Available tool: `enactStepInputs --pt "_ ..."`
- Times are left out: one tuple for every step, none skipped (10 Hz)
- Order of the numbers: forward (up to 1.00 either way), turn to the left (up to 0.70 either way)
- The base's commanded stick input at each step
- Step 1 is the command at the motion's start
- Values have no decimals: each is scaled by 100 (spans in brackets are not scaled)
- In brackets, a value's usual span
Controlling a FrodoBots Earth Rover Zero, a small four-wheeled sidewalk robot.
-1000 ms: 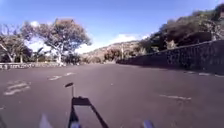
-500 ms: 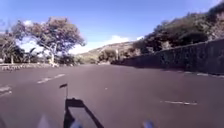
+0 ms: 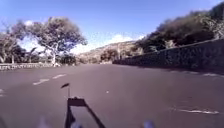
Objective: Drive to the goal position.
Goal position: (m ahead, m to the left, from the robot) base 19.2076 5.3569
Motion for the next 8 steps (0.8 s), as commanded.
enactStepInputs --pt "70 0" --pt "70 0" --pt "70 0" --pt "70 0" --pt "70 0" --pt "70 0" --pt "70 0" --pt "70 0"
